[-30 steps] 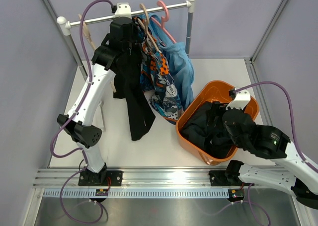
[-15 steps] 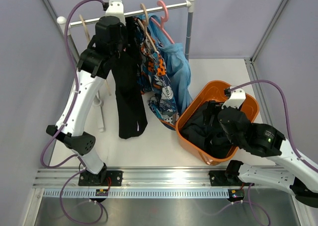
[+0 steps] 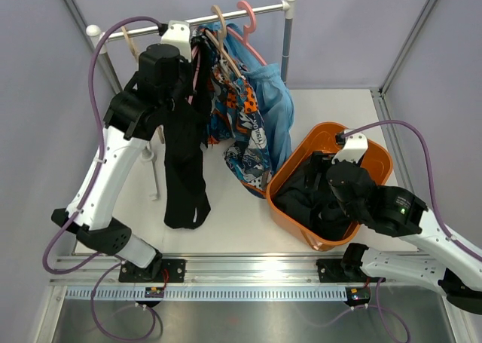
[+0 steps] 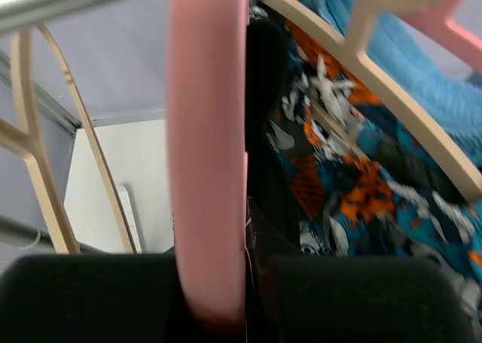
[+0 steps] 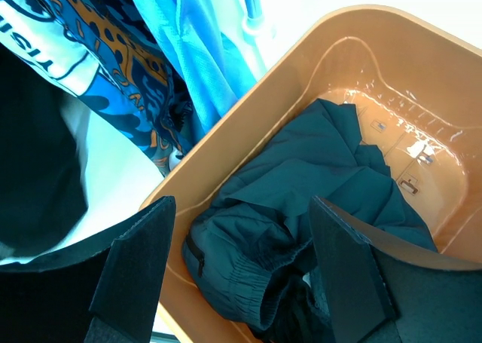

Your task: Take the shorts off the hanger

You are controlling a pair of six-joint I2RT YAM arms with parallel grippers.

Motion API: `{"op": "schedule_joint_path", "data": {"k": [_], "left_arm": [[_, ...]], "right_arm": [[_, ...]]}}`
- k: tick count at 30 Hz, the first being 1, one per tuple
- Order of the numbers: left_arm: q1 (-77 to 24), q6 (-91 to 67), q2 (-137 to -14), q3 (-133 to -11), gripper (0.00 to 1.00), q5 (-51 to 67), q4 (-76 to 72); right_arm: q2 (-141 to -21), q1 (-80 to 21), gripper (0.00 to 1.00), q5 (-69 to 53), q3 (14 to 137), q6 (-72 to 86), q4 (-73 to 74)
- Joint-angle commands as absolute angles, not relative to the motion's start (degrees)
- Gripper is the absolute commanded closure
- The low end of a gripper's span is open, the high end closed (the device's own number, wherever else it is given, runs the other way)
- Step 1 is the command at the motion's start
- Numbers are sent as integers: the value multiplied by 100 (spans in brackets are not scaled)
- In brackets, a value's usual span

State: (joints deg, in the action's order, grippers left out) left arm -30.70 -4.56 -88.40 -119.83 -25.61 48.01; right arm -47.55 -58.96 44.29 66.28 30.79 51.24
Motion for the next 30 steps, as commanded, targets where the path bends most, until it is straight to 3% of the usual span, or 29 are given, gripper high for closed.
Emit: {"op": "schedule_joint_path", "data": {"k": [1,13,22,30], "left_arm": [[-3383,-492,-8201,-11883,100,-2522,4702],[-4649,-747,-6954,-10802,100,-2883,5782],[-5492,-940,-6179,-9994,100,-1690,6073],[-6002,-1037,-5942,-9501,100,-1485,6100]], "right_arm": [[-4807,-5862,20,4491,6697,2883,4808],[-4974,-5854,19,4149,7154,2277,4184],[-5711,-5854,21,3262,7997,1837,3771],[-6767,-5854,25,2190,8508,1907,3595]]}}
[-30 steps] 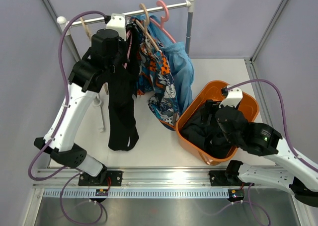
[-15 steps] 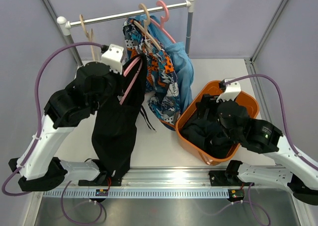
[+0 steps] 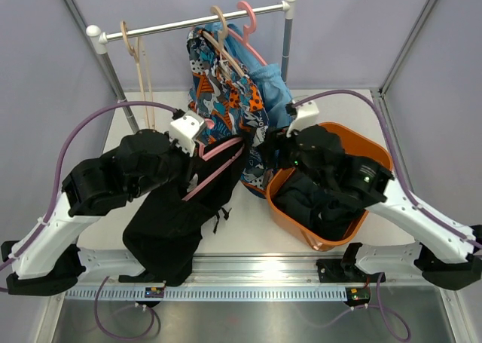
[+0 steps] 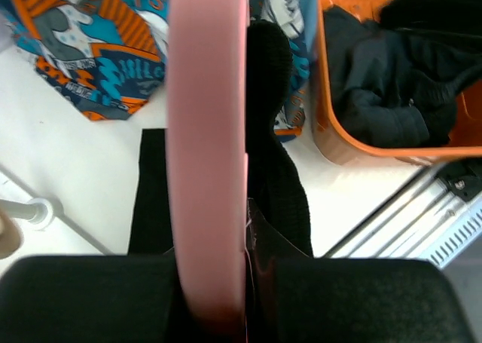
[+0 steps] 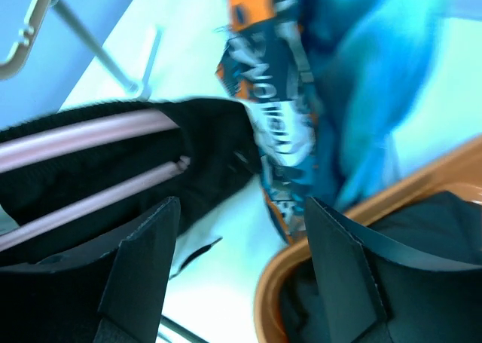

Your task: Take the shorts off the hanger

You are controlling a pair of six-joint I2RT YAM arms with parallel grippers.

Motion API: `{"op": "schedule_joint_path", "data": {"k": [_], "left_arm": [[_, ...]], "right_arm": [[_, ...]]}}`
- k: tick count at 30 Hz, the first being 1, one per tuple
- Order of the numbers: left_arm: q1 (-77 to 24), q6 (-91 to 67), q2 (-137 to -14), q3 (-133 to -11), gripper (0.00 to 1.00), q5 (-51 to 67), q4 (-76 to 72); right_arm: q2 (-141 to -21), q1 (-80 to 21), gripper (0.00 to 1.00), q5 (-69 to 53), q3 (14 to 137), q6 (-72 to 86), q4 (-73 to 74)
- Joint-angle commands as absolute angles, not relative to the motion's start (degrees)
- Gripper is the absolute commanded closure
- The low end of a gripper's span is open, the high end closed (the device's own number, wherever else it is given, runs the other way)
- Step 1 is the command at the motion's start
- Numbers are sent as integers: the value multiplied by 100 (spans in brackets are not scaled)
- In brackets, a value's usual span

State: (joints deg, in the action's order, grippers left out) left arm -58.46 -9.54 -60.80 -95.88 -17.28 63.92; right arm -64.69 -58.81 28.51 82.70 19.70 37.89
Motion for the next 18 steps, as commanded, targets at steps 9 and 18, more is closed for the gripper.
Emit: {"op": "schedule_joint_path", "data": {"k": [9,18], "left_arm": [[-6223,-1020,-5757,-9387,100,-1389,6091],[-6240,-897,-5572,-9325,100,-1301,6144]], "right_arm": [[-7347,-5871,27,1986,8490,2144,3454],[-7479,-5862,50,2092,8306,2285,3375]]}}
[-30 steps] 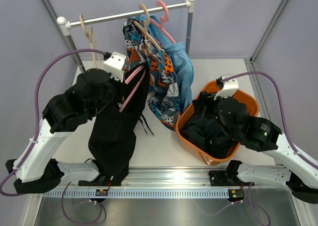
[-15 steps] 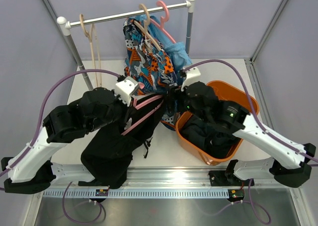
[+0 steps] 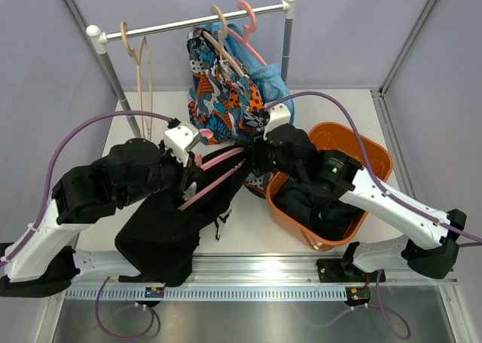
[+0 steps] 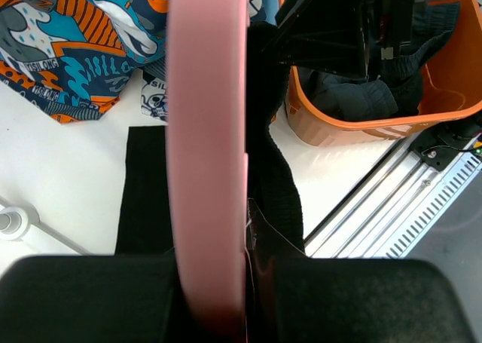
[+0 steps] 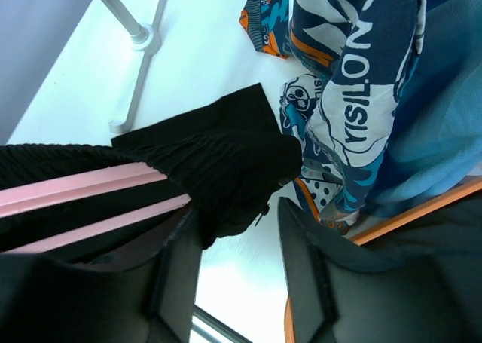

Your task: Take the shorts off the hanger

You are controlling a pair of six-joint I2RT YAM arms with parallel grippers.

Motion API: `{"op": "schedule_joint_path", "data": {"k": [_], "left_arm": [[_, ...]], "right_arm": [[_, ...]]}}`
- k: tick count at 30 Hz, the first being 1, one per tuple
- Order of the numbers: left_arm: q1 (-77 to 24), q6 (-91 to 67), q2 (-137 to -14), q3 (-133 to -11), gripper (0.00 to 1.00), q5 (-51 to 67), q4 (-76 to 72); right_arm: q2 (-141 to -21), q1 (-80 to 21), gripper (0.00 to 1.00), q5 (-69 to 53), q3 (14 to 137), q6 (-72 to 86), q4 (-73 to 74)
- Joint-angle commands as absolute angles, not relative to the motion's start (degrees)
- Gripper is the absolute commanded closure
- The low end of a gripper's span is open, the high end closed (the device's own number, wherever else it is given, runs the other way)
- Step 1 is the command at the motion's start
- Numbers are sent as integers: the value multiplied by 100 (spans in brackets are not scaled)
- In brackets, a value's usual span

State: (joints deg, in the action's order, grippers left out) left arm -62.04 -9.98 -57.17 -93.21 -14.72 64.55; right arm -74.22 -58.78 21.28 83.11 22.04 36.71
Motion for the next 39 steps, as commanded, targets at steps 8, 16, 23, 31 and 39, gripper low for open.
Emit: {"op": "schedule_joint_path", "data": {"k": [8,16,23,31,39], "left_arm": [[-6232,-817,-5344,-9255,100,-1011,6161],[-6231,-695,-5195,-9237,100,-590,6240],[-6232,-519,-5045,-9237,100,-238,6267],[-6232,-457,-4694,-9167,100,-114,5933],[-6240,-703,-4290,-8808,100,-799,5056]], "right_arm": [[-7524,-5862,91,2460,8332,2197,3296],[-7488,-5530,100,2733,8464,2101,3506],[-7444,-4818,100,2918,8561,2004,3797],[-7365,-4553,100,2830,8367,1969,3744],[-6944,-4544,100,2339,7990,2197,3648]]}}
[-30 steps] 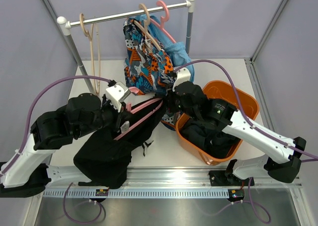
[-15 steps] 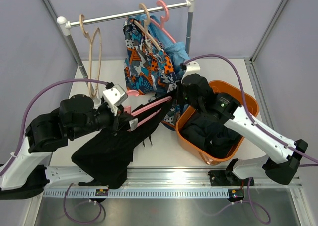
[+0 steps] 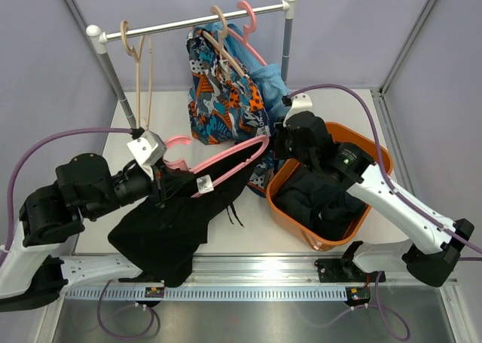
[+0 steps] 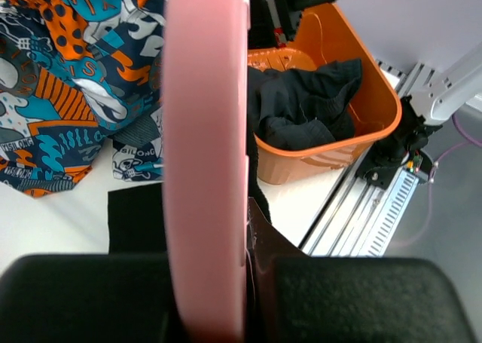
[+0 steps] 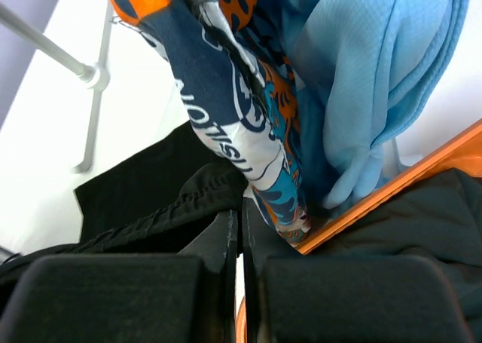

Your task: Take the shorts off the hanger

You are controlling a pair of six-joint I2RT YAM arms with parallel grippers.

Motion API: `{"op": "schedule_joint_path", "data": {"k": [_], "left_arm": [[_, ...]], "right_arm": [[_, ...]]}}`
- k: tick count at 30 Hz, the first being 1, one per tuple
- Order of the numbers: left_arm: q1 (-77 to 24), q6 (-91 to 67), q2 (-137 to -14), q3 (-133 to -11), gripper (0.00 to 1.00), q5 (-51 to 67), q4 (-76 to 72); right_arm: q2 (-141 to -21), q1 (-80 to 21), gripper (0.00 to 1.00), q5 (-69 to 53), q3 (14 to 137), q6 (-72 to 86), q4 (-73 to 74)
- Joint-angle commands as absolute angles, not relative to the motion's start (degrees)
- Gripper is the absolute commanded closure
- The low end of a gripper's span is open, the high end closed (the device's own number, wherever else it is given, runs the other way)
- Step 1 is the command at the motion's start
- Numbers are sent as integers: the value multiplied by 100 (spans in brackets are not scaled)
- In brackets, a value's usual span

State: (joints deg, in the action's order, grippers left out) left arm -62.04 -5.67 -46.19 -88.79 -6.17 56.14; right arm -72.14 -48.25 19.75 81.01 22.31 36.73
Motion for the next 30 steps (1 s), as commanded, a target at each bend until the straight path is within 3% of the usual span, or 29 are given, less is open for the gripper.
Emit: {"op": "schedule_joint_path", "data": {"k": [1,9,20,26,30], "left_arm": [[-6240,-747,-4185,-8746,100,-809,4932],[-6232,-1037,-3666,-7877,100,-1590,3099],[-6231,-1213,-3103,-6205,100,-2038,-446],[-6231,-1072,-3260,-6108,100,-2346,-1107],[-6240,-967,-3515,-6512,100,-2837,-503]], "right_arm": [[-6865,-4544,100,2216,7902,2249,3587],[-6522,-4579,100,1600,7497,2574,3270],[-6723,-6230,100,2117,7954,2646,3278],[-6785,-6662,100,2223,8147,2532,3357],[-6619,-6688,100,2583,8629,2216,3813]]}}
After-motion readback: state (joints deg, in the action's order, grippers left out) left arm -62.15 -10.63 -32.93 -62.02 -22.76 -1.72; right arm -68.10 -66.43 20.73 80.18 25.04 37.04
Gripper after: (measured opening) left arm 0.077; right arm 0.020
